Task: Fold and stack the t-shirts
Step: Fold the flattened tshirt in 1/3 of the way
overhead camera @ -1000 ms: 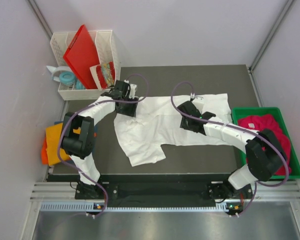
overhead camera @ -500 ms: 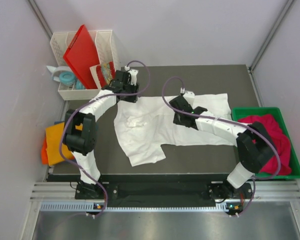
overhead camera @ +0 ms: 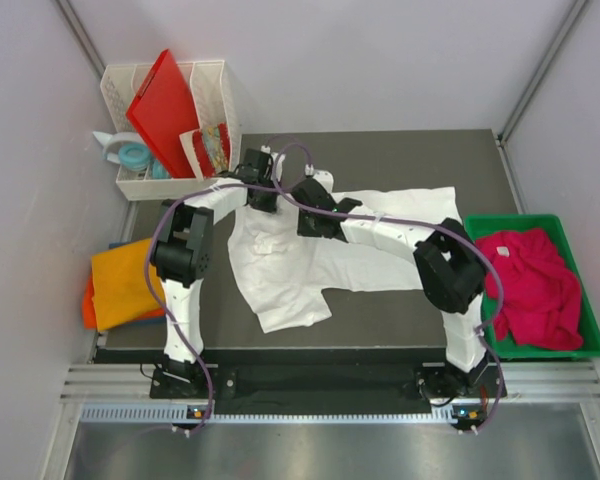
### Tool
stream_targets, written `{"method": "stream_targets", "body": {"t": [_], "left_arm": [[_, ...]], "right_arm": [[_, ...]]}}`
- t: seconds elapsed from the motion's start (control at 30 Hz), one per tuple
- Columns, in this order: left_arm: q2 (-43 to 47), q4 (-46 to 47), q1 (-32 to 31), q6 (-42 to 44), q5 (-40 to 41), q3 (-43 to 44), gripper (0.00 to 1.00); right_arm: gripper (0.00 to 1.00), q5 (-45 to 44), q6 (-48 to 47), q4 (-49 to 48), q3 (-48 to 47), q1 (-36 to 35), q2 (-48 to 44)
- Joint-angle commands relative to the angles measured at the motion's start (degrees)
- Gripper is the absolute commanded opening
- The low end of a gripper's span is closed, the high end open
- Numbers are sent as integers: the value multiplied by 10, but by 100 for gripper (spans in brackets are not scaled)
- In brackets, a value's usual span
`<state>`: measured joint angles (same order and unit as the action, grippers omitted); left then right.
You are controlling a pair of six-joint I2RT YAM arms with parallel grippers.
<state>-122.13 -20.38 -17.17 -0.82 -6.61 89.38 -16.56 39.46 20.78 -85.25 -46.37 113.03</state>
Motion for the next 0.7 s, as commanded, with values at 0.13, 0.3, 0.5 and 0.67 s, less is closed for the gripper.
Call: {"method": "stream_targets", "body": {"t": [0.13, 0.3, 0.5, 0.67], "left_arm": [[-16, -2, 15, -3, 3, 18, 1], [-19, -7, 16, -4, 8, 18, 1], [-20, -14, 17, 2, 16, 22, 1], [-35, -28, 21, 1, 15, 47, 1]], "right_arm": [[0, 65, -1, -42, -86, -10, 75], [0, 99, 16, -55, -81, -10, 119], [0, 130, 32, -62, -41, -12, 120], [0, 136, 39, -53, 9, -21, 96]]}}
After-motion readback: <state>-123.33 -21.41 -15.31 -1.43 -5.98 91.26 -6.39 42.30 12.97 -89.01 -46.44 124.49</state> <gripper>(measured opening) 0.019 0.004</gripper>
